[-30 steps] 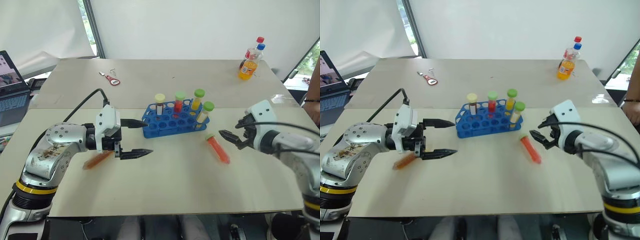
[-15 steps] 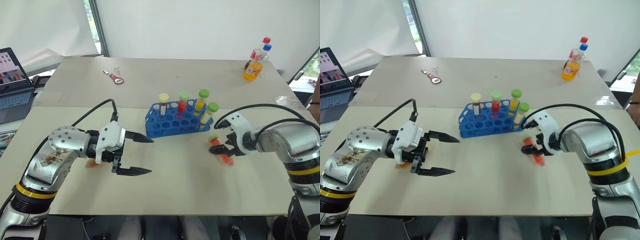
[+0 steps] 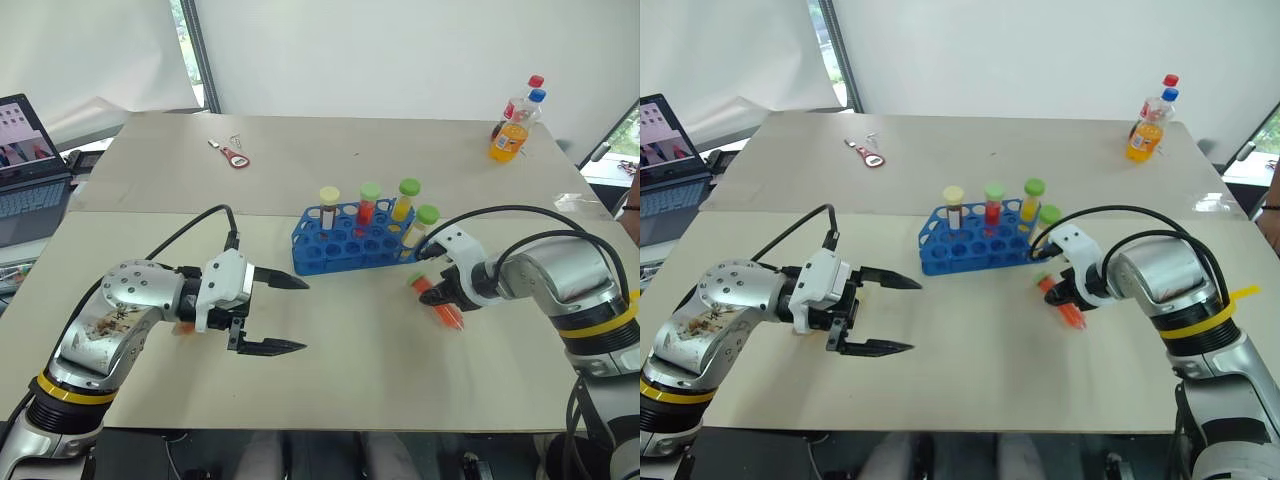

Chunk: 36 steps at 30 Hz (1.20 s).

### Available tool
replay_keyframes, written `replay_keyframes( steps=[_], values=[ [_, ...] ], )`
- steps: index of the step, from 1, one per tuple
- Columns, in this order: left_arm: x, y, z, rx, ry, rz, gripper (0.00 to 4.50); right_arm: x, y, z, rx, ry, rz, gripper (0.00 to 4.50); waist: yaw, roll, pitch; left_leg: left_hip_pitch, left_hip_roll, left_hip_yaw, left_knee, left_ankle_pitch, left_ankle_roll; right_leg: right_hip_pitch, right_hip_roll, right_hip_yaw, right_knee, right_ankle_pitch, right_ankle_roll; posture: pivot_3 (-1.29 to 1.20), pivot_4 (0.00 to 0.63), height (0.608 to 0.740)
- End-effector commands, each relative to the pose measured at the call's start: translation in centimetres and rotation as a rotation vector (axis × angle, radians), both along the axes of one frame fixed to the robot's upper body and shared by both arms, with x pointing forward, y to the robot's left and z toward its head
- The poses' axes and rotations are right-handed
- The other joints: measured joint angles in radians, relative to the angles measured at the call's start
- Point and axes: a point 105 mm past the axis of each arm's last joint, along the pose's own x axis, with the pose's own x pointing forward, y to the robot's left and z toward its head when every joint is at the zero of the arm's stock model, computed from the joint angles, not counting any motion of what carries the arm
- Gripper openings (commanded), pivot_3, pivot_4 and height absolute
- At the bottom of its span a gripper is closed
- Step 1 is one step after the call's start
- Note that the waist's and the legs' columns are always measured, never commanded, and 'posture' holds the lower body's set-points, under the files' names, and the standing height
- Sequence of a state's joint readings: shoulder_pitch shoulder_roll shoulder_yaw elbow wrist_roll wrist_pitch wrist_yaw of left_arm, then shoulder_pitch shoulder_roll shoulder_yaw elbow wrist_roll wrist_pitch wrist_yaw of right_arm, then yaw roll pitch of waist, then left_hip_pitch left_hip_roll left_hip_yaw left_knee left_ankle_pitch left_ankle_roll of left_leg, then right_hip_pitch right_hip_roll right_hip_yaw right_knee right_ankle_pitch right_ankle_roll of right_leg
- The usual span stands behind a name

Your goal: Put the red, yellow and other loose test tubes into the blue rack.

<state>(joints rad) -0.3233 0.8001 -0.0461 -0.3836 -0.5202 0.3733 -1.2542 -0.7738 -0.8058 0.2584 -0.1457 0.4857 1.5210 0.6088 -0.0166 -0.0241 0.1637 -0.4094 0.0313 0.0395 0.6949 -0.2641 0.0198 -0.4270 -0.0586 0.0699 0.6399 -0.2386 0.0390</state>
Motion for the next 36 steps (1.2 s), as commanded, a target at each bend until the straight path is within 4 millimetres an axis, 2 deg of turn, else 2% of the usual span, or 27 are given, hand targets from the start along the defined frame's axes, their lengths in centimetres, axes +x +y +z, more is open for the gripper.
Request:
replay_keyframes(
  steps=[1,3,5,7,9,13,16,21,32,36],
  values=[
    [0.4,1.1,1.6,-0.06,-0.046,0.066,4.5,-0.7,2.4,3.8,0.123,-0.14,0.109,0.99,-0.001,0.0,0.0,0.0,0.0,0.0,0.0,0.0,0.0,0.0,0.0,0.0,0.0,0.0,0.0,0.0,0.15,0.74],
    [0.7,1.5,1.9,-0.092,-0.046,0.101,4.5,-1.0,3.6,4.8,0.202,-0.19,0.132,0.99,-0.001,0.0,0.0,0.0,0.001,-0.001,0.0,0.0,0.0,0.0,0.0,0.0,0.0,0.0,0.0,0.0,0.15,0.74],
    [1.0,1.9,2.3,-0.144,-0.055,0.141,4.5,-0.4,5.4,6.7,0.353,-0.378,0.142,0.99,0.0,0.0,0.0,0.001,0.001,-0.001,0.0,0.0,0.0,0.001,0.0,0.0,0.0,0.0,0.0,0.0,0.15,0.74],
    [1.2,2.2,2.4,-0.167,-0.052,0.169,4.5,0.4,6.3,8.5,0.491,-0.581,0.095,0.99,0.0,-0.001,0.0,0.001,0.001,-0.002,0.0,0.0,0.0,0.002,0.001,-0.001,0.001,0.0,0.0,0.0,0.15,0.74],
    [1.1,2.4,2.2,-0.153,-0.05,0.171,4.5,1.2,6.6,9.5,0.529,-0.748,0.05,0.99,0.0,-0.001,0.0,0.0,0.0,-0.002,0.0,0.0,0.0,0.0,0.0,-0.001,0.001,0.0,0.0,0.0,0.15,0.74],
    [1.3,2.5,2.2,-0.147,-0.051,0.177,4.5,2.5,6.8,10.2,0.523,-0.948,0.003,0.99,0.005,0.0,0.0,0.0,-0.001,-0.001,0.001,0.0,-0.001,0.0,-0.001,-0.001,0.001,0.001,0.001,0.0,0.15,0.74],
    [1.3,2.3,2.6,-0.161,-0.054,0.174,4.5,3.3,7.2,9.9,0.484,-1.056,0.005,0.99,-0.001,0.0,0.0,0.001,-0.001,0.0,0.0,0.0,-0.001,0.001,-0.001,-0.001,0.002,0.001,0.001,0.0,0.15,0.74],
    [1.3,1.9,2.7,-0.172,-0.058,0.167,4.5,4.0,7.7,8.6,0.491,-1.098,-0.019,0.99,-0.005,0.0,0.0,0.002,0.0,0.002,-0.001,0.0,-0.001,0.001,0.0,-0.001,0.002,0.0,0.0,0.0,0.15,0.74],
    [1.5,1.5,2.6,-0.18,-0.062,0.161,4.5,5.0,9.1,5.3,0.448,-1.097,-0.026,0.99,-0.009,0.0,0.0,0.002,0.0,0.0,-0.001,0.0,-0.001,0.001,0.0,-0.001,0.002,0.0,0.0,0.0,0.15,0.74],
    [1.5,1.4,2.7,-0.183,-0.061,0.161,4.5,5.0,9.1,4.9,0.434,-1.111,-0.039,0.99,-0.013,0.0,0.0,0.002,0.0,0.0,-0.001,0.0,-0.001,0.001,0.0,-0.001,0.002,0.0,0.0,0.0,0.15,0.74]
  ],
)
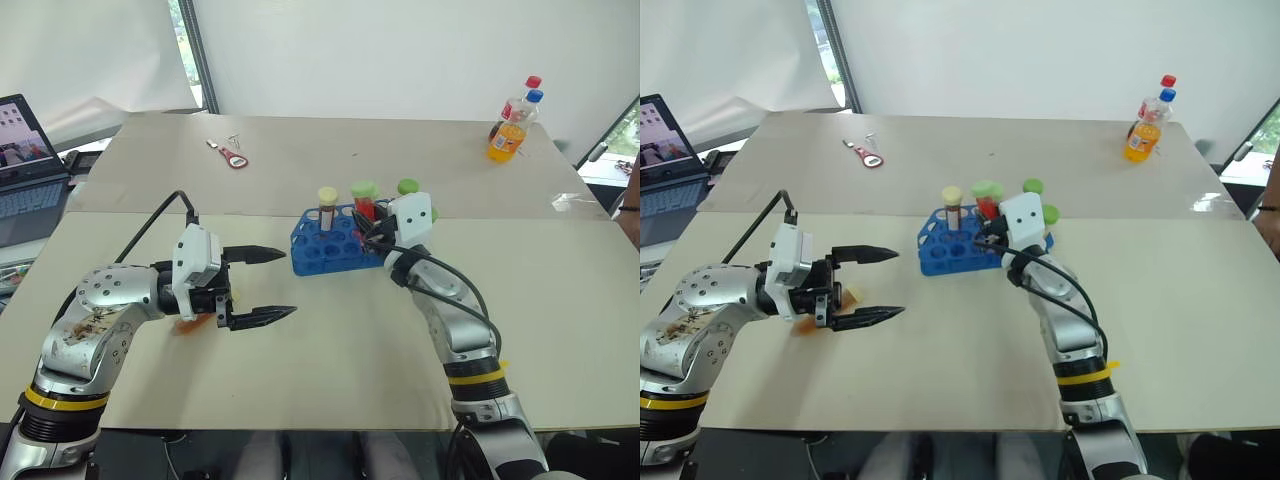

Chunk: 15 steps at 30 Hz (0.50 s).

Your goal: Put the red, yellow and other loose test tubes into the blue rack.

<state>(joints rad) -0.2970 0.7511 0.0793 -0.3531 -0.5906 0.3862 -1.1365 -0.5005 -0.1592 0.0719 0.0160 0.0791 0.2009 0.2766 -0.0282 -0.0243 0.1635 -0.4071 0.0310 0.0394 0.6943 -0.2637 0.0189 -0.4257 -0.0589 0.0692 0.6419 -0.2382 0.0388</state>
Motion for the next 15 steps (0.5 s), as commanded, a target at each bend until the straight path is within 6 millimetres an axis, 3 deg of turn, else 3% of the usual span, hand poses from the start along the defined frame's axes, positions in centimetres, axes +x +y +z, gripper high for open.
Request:
replay_keyframes(
  steps=[1,15],
  values=[
    [-0.22,-0.26,0.74,-0.012,-0.032,-0.011,4.5,-0.22,0.21,0.64,-0.001,-0.051,-0.007,0.99,-0.003,0.0,0.0,0.0,0.0,0.0,0.0,0.0,0.0,0.0,0.0,0.0,0.0,0.0,0.0,0.0,0.15,0.74],
    [-0.15,-0.35,1.05,-0.013,-0.032,-0.002,4.5,0.22,0.92,-0.01,0.085,-0.076,-0.07,0.99,-0.015,0.0,0.0,0.001,0.0,-0.001,0.0,0.0,0.0,0.0,0.0,0.0,0.001,0.0,0.0,0.0,0.15,0.74]
  ],
)
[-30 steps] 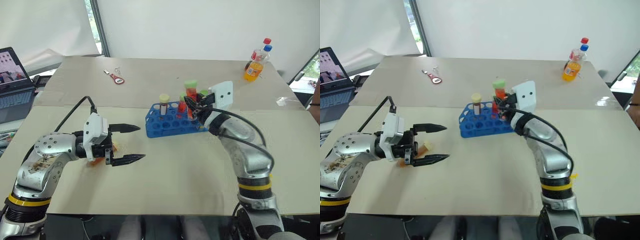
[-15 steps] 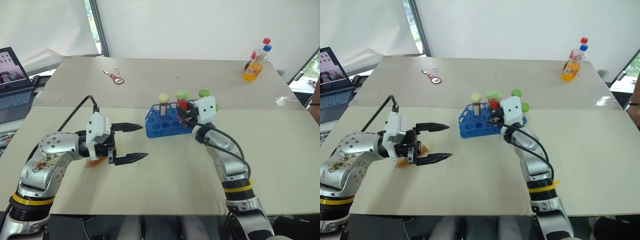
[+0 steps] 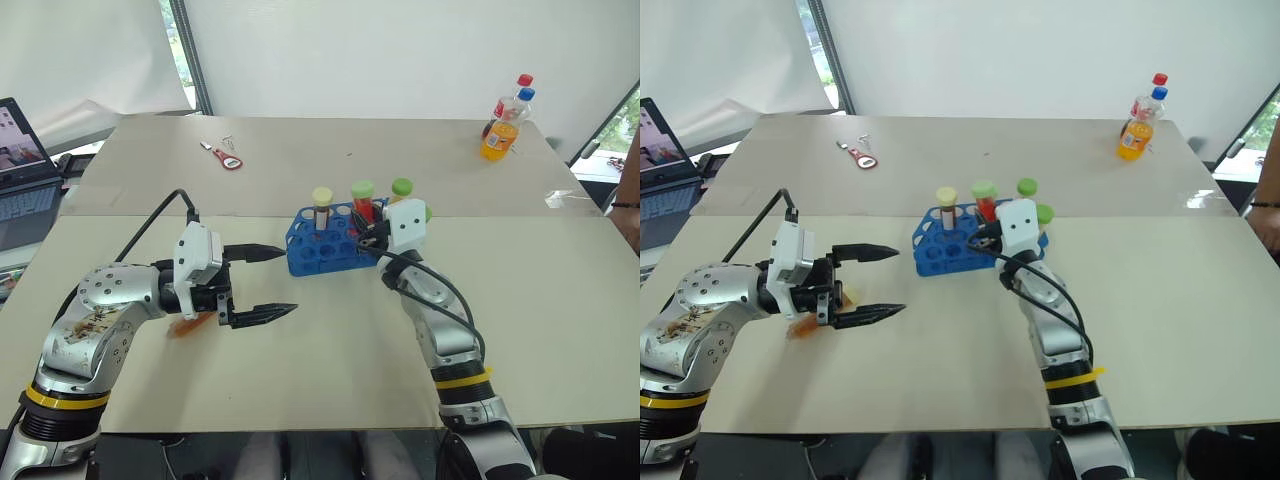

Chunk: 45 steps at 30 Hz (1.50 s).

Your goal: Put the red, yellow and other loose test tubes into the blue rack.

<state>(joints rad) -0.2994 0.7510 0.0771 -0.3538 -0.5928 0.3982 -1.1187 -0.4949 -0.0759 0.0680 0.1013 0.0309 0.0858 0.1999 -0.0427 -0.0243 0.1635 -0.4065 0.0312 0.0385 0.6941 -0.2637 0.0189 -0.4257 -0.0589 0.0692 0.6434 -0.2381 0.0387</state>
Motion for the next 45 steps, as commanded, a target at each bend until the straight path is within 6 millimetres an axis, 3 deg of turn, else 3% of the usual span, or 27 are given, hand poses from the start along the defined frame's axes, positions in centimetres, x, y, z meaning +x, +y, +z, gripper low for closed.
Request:
replay_keyframes(
  steps=[1,10,17,19,26,30,33,37,41,45],
  values=[
    [-0.3,-0.4,1.1,-0.01,-0.04,-0.017,4.5,-0.2,0.2,0.7,0.028,-0.052,-0.015,0.99,0.0,0.0,0.0,0.0,0.0,0.0,0.0,0.0,0.0,0.0,0.0,0.0,0.0,0.0,0.0,0.0,0.15,0.74],
    [-0.6,-1.1,1.6,-0.095,0.01,0.043,4.5,-0.4,0.3,-0.1,0.146,-0.05,-0.047,0.99,-0.002,0.0,0.0,0.0,0.0,-0.001,0.0,0.0,0.0,0.0,0.0,0.0,0.004,0.0,0.0,0.0,0.15,0.74],
    [0.3,-0.9,2.5,-0.155,0.012,0.158,4.5,-0.5,0.7,-1.3,0.204,-0.032,-0.059,0.99,-0.003,0.0,0.0,0.001,0.001,-0.001,0.0,0.0,0.0,0.0,0.0,0.0,0.004,0.0,0.0,0.0,0.15,0.74],
    [0.5,-0.8,2.4,-0.144,0.007,0.186,4.5,-0.7,0.9,-1.4,0.216,-0.036,-0.048,2.05,-0.003,0.0,0.0,0.001,0.001,-0.001,0.0,0.0,0.0,0.0,0.0,0.0,0.004,0.0,0.0,0.0,0.15,0.74],
    [1.2,0.0,1.6,-0.068,0.037,0.246,4.5,-1.7,-0.2,-2.3,0.108,-0.021,-0.047,4.45,0.0,0.0,0.0,0.001,0.0,-0.001,-0.001,0.0,-0.001,0.0,-0.001,0.0,0.004,0.0,0.0,0.0,0.15,0.74],
    [1.4,1.2,1.4,0.071,0.05,0.296,4.5,-3.9,-2.1,-2.1,-0.011,-0.02,0.024,4.45,0.003,0.0,0.0,0.0,-0.001,-0.001,-0.001,0.0,-0.001,0.0,-0.001,0.0,0.003,0.0,0.0,0.0,0.15,0.74],
    [1.6,2.7,1.1,0.215,0.077,0.351,4.5,-6.6,-2.2,-2.4,-0.179,0.026,0.209,4.45,0.002,0.0,0.0,0.0,-0.001,-0.001,0.0,0.0,0.0,0.0,-0.001,0.0,0.0,0.0,0.0,0.0,0.15,0.74],
    [1.7,3.7,0.8,0.334,0.097,0.385,4.5,-8.6,-2.8,-1.7,-0.299,0.078,0.392,4.45,-0.001,0.0,0.0,0.002,0.0,-0.001,-0.001,0.0,0.0,0.002,0.0,0.0,-0.002,0.0,0.0,0.0,0.15,0.74],
    [1.2,6.0,-0.5,0.538,0.214,0.432,4.5,-10.5,-1.9,0.9,-0.377,0.184,0.655,4.45,-0.003,-0.002,0.002,0.003,0.001,0.0,0.0,0.0,0.0,0.001,0.001,0.001,-0.001,-0.001,-0.001,0.0,0.15,0.74],
    [1.5,7.7,-1.0,0.609,0.288,0.487,4.5,-11.7,-0.5,2.3,-0.417,0.251,0.82,4.45,0.006,-0.002,0.002,0.003,0.001,0.0,-0.001,0.0,0.0,0.002,0.002,0.0,-0.001,-0.001,-0.001,0.0,0.15,0.74]
  ],
)
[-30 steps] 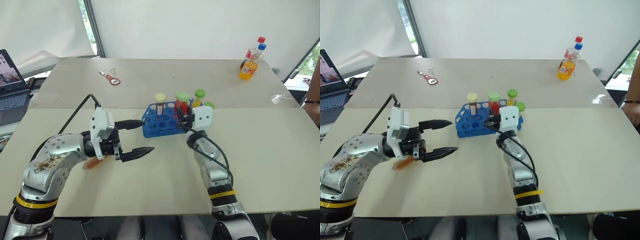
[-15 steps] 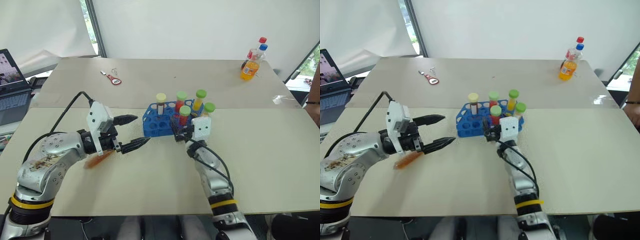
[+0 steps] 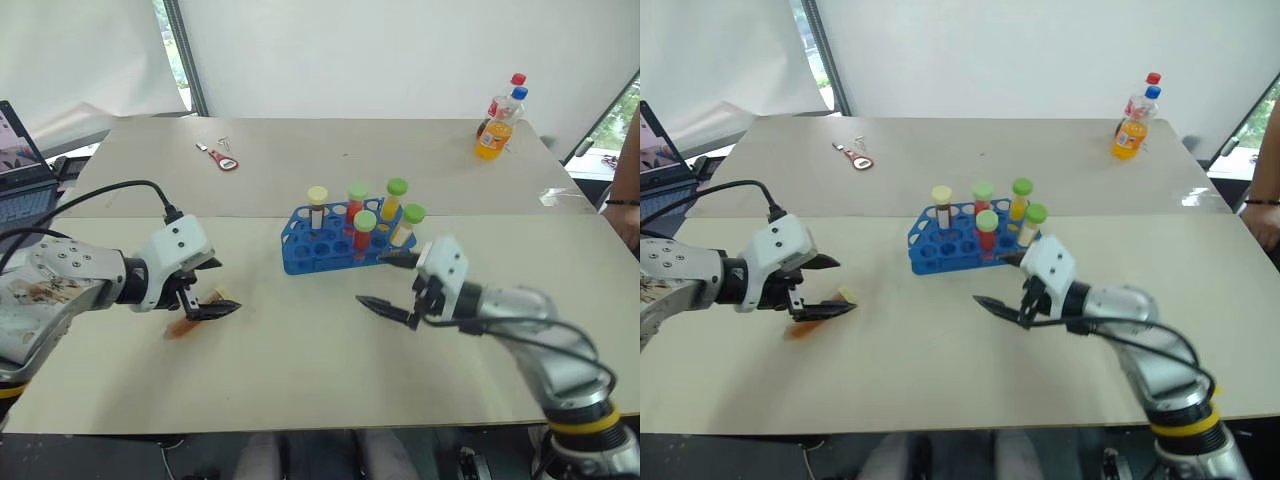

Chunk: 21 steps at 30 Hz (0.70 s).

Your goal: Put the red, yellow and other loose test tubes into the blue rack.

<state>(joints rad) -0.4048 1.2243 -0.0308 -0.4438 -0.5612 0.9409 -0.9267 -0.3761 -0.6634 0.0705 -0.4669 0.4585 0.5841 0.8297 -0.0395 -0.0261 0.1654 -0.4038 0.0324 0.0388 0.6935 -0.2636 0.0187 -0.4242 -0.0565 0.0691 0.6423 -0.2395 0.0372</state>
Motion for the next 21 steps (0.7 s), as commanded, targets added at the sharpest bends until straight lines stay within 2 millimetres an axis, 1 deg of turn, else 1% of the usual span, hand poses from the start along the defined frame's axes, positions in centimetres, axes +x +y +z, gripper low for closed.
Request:
replay_keyframes(
  steps=[1,4,10,15,18,21],
  values=[
    [0.3,1.2,-0.1,0.066,0.03,0.043,4.5,-1.9,1.5,0.9,-0.028,0.063,0.164,4.45,0.007,0.0,0.0,-0.001,0.0,0.0,0.0,0.0,0.0,0.0,0.0,0.0,0.0,0.0,0.0,0.0,0.15,0.74],
    [0.8,1.9,-0.6,0.128,0.034,0.055,4.5,-2.0,2.2,1.0,-0.046,0.077,0.202,4.45,0.02,-0.001,0.0,-0.003,-0.001,0.004,0.0,0.0,0.0,-0.001,0.0,-0.001,-0.001,0.0,0.0,0.0,0.15,0.74],
    [1.8,2.8,-1.7,0.149,0.094,0.145,4.5,-2.9,2.8,0.9,-0.082,0.124,0.266,4.45,0.034,-0.004,0.002,-0.004,-0.001,0.007,0.002,0.0,0.0,-0.001,-0.001,-0.001,-0.001,0.0,0.0,0.0,0.15,0.74],
    [1.9,2.6,-2.4,0.146,0.152,0.163,4.5,-3.2,2.6,1.1,-0.092,0.121,0.277,4.45,0.033,-0.004,0.002,-0.004,-0.001,0.007,0.002,0.0,0.0,-0.002,-0.001,-0.001,0.0,0.0,0.0,0.0,0.15,0.74],
    [2.3,2.0,-2.8,0.136,0.176,0.163,4.5,-3.6,2.5,1.3,-0.085,0.142,0.288,4.45,0.035,-0.004,0.002,-0.004,-0.001,0.007,0.002,0.0,0.0,-0.002,-0.001,-0.001,0.0,0.0,0.0,0.0,0.15,0.74],
    [2.6,1.8,-3.4,0.147,0.193,0.158,4.5,-3.7,2.5,1.7,-0.069,0.159,0.276,4.45,0.035,-0.004,0.002,-0.004,-0.001,0.007,0.002,0.0,0.0,-0.002,-0.001,-0.001,0.0,0.0,0.0,0.0,0.15,0.74]
  ],
)
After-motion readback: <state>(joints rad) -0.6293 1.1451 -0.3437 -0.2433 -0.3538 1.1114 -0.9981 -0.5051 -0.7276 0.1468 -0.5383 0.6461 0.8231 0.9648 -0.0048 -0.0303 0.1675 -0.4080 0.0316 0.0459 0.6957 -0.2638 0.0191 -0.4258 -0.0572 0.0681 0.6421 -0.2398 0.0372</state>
